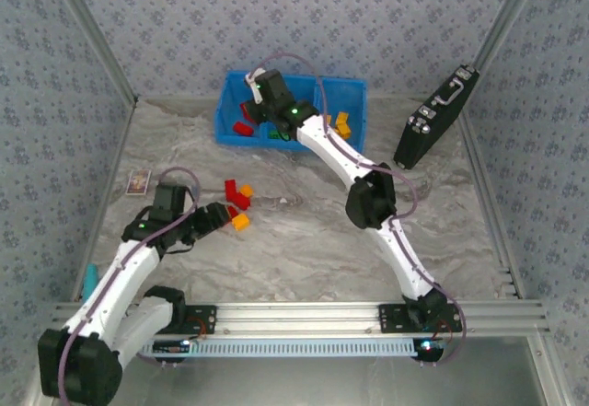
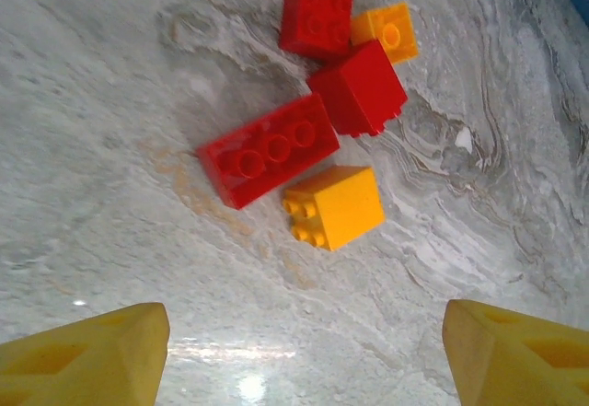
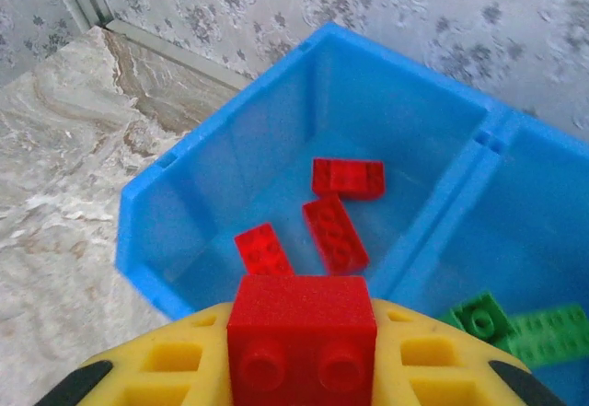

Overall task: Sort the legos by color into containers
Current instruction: Place the lego in the container, then pick up the lego from the center of the table.

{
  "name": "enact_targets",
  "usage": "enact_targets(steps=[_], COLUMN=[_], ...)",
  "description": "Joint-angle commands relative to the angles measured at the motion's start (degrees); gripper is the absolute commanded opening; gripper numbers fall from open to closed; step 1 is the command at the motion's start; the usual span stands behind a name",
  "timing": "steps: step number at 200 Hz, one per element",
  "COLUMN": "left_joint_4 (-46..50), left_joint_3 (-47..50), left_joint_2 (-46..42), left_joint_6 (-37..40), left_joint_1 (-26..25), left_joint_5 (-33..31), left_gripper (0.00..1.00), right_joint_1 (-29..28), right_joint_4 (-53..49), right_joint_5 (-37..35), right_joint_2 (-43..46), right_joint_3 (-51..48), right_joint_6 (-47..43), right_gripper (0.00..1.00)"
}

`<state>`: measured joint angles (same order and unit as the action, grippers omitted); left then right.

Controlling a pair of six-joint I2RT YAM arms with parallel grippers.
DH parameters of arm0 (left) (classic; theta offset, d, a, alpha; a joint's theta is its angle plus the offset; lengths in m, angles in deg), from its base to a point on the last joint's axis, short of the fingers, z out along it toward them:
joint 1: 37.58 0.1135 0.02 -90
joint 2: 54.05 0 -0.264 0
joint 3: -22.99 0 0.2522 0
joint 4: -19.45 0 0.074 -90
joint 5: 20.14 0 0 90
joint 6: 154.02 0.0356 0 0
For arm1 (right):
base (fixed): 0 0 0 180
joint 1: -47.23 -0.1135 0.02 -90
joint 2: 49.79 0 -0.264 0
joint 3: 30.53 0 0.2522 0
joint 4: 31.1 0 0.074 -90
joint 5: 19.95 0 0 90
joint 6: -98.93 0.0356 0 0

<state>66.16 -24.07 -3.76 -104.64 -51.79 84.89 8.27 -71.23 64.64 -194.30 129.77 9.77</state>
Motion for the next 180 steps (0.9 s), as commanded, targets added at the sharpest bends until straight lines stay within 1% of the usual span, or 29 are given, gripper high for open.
enact_targets(steps=[1, 28, 41, 55, 70, 86, 111, 121, 142, 180], left_joint_4=[-4.4, -8.2, -9.2, -8.5, -7.9, -8.7, -9.6, -10.4, -12.0, -12.5], left_joint_3=[1.0, 1.9, 1.8, 0.6, -0.8, -1.7, -3.0, -3.6, -4.6, -7.0], left_joint_2=[3.7, 8.3, 10.0, 11.8, 13.6, 15.6, 19.1, 20.4, 22.9, 28.2], left_joint_6=[-5.0, -8.2, -8.6, -7.7, -7.0, -7.0, -6.9, -7.0, -8.1, -9.4], left_joint_1=[-4.1, -7.8, -8.6, -8.6, -8.6, -8.7, -8.8, -8.8, -9.1, -11.9], left_joint_5=[0.3, -0.8, -1.6, -2.9, -4.0, -4.4, -5.5, -5.6, -5.7, -7.4], left_gripper=[0.78, 0.78, 0.78, 0.78, 0.78, 0.78, 0.78, 0.78, 0.78, 0.78], right_joint_1=[0.2, 0.2, 0.2, 0.3, 0.3, 0.4, 0.5, 0.3, 0.1, 0.8], right_joint_4=[9.0, 16.1, 18.6, 19.1, 19.0, 19.3, 18.3, 17.0, 16.4, 24.5], right_joint_5=[2.4, 5.1, 6.1, 6.8, 7.6, 8.0, 8.8, 8.9, 7.6, 8.6], right_joint_2=[-4.2, -7.8, -9.4, -11.4, -13.0, -13.5, -12.8, -11.7, -7.3, 8.1], right_joint_3=[2.0, 1.6, 1.9, 3.7, 5.2, 5.2, 5.1, 4.8, 1.3, -19.3], right_joint_6=[-7.3, -8.2, -8.3, -8.5, -8.7, -8.8, -9.1, -10.8, -12.3, -14.7], right_gripper=[0.29, 0.30, 0.33, 0.39, 0.44, 0.54, 0.64, 0.67, 0.69, 0.71])
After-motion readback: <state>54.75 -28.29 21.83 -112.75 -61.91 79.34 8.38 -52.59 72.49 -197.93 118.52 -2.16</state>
